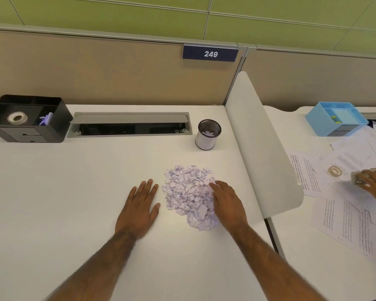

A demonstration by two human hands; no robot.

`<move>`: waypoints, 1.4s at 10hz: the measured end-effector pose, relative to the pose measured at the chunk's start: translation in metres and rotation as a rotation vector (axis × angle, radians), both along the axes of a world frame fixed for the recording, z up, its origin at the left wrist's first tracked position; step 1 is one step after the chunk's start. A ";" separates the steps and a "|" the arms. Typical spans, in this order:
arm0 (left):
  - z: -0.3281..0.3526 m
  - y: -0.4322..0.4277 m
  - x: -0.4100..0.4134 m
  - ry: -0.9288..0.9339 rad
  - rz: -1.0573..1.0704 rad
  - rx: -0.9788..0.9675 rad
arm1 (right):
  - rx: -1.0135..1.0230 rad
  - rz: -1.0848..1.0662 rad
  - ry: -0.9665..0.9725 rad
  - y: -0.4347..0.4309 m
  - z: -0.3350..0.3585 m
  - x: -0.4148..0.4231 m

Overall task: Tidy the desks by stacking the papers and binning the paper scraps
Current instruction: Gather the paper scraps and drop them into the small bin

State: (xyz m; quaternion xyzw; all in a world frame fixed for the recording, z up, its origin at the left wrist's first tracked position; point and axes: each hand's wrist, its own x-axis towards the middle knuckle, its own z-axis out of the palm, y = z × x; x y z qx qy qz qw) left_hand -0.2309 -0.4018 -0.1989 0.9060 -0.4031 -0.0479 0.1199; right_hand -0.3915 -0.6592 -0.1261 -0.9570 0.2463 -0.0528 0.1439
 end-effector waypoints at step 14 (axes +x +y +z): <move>0.001 0.000 -0.001 0.000 0.010 0.019 | 0.189 -0.042 0.130 -0.013 0.040 0.044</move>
